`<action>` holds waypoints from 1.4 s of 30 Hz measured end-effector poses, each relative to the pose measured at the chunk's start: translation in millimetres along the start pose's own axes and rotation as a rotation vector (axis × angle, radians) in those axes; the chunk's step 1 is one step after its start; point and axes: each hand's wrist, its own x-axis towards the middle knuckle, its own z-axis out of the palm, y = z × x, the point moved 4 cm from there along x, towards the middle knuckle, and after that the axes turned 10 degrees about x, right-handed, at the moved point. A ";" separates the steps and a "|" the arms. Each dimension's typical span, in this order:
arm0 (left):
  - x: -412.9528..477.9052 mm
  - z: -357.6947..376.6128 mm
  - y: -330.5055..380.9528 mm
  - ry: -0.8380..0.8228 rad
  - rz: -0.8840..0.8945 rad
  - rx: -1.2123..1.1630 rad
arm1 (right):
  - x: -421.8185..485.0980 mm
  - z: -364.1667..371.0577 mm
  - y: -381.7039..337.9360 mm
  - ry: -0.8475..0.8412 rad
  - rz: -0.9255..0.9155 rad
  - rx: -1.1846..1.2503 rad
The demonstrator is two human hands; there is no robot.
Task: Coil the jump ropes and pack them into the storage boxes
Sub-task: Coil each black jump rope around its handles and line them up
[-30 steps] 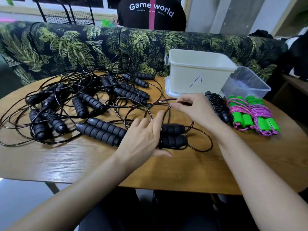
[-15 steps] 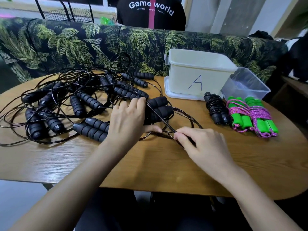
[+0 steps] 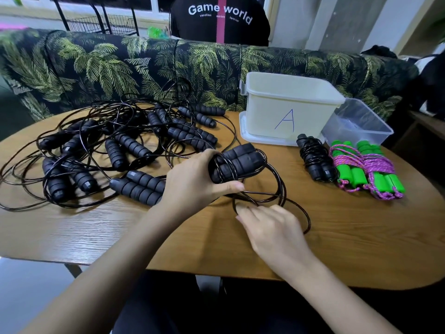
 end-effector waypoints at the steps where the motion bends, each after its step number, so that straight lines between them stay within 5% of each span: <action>1: -2.4 -0.5 0.7 0.036 0.005 0.001 | -1.0 2.7 -1.6 0.004 -0.017 -0.012; 18: 0.0 -17.6 -27.1 0.224 0.128 0.029 | -11.4 -3.8 103.5 -0.211 0.128 0.259; 22: 2.7 -18.4 -35.4 0.254 0.112 -0.002 | -7.0 0.6 115.2 -0.193 0.428 0.722; 26: 3.5 -20.2 -38.4 0.277 0.187 -0.061 | 6.4 2.5 127.0 -0.226 0.515 1.003; 33: -8.7 -4.6 16.7 0.259 0.672 0.325 | 94.0 12.6 144.4 -0.359 0.551 0.590; 42: 5.7 -5.5 2.8 0.161 0.288 0.620 | 117.1 -48.4 44.6 -0.117 0.374 0.410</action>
